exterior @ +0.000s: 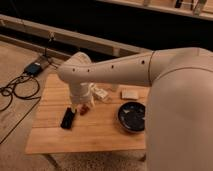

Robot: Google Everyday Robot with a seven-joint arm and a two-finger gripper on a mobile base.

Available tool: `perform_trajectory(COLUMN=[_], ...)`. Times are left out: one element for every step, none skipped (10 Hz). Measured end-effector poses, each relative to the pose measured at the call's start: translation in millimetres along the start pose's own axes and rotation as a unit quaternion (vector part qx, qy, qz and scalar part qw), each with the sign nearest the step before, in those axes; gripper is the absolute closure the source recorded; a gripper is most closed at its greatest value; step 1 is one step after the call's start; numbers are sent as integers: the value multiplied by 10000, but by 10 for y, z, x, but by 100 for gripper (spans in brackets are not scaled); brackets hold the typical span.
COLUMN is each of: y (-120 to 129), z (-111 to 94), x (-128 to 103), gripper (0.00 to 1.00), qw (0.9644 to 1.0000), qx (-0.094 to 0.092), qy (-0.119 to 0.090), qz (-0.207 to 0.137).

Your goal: Push the eraser across the table

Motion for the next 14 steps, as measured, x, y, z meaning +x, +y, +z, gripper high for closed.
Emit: perform_trajectory(y=[0,0,0,0,0,-8,-67,-81,-94,-88,-75,-25,12,49], z=[0,0,0,0,0,20,117,174,296,401,494,628,715,825], x=[0,0,0,0,0,16,81,121,196,262,328,416,476,548], gripper=[35,35,35,35,35,35,35,35,35,35,35,35,35,35], qw=[10000,10000,10000,10000,10000,10000,9995,9988,9968,9945,9921,9883,9857,9824], qx=[0,0,0,0,0,25,163,232,363,438,492,525,527,531], qy=[0,0,0,0,0,36,198,291,456,590,713,884,1008,1163], qz=[0,0,0,0,0,-47,-201,-317,-553,-746,-908,-1129,-1242,-1365])
